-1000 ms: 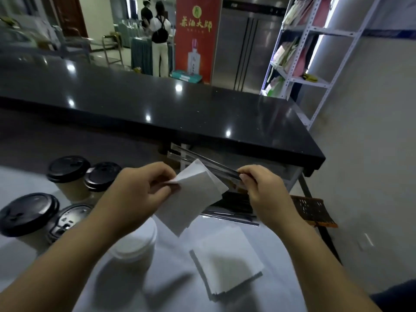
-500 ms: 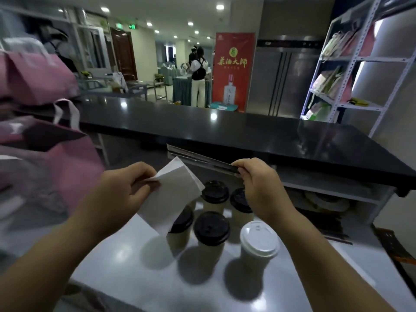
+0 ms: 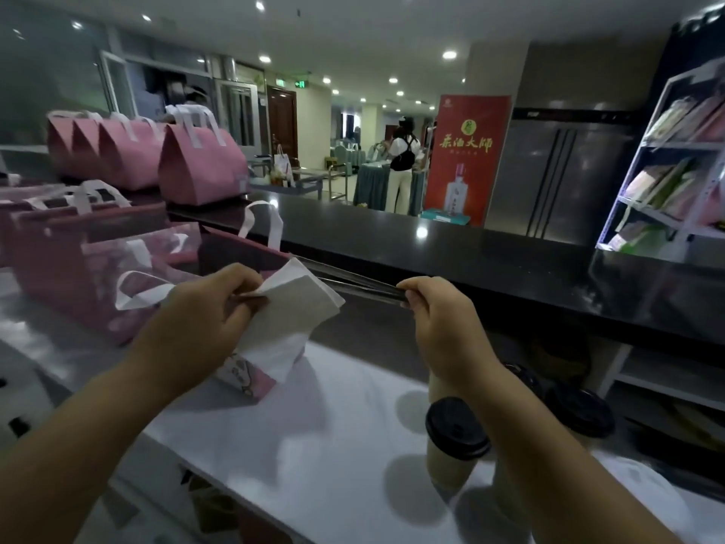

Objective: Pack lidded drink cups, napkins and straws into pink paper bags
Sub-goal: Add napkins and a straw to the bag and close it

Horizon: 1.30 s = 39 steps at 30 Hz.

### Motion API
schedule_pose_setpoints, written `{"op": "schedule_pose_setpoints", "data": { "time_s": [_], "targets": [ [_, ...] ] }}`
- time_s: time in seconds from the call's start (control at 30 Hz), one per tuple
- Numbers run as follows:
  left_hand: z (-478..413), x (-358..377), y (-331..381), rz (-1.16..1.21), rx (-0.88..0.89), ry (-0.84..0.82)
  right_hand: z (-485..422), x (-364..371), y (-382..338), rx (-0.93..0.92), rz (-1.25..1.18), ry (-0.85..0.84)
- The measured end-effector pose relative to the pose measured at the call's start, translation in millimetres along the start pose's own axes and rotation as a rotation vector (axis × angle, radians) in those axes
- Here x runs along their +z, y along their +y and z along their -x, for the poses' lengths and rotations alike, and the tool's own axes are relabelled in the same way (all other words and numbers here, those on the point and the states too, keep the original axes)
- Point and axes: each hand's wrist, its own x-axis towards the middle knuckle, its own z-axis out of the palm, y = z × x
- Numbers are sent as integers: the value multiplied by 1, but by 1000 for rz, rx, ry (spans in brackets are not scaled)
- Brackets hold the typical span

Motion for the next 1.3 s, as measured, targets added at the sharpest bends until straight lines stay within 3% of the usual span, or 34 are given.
{"op": "schedule_pose_setpoints", "data": {
  "time_s": [0.23, 0.4, 0.73, 0.87, 1.0, 1.13, 1.3],
  "targets": [
    [-52, -13, -90, -66, -31, 125, -82, 79, -16, -142, 102, -12],
    [-101, -17, -151, -129, -13, 136, -143, 137, -25, -198, 156, -118],
    [-143, 15, -245, -60, -33, -13, -208, 231, -39, -310, 534, -516],
    [-150, 31, -271, 27, -41, -77, -216, 249, -40, -232, 609, -526],
    [-153, 44, -296, 140, -56, -117, -216, 247, -34, -121, 463, -377],
    [-161, 53, -309, 355, -30, -163, -216, 250, -38, 23, 107, -367],
    [-169, 58, -322, 623, 1, -245, -215, 257, -51, 142, -96, -270]
  ]
}}
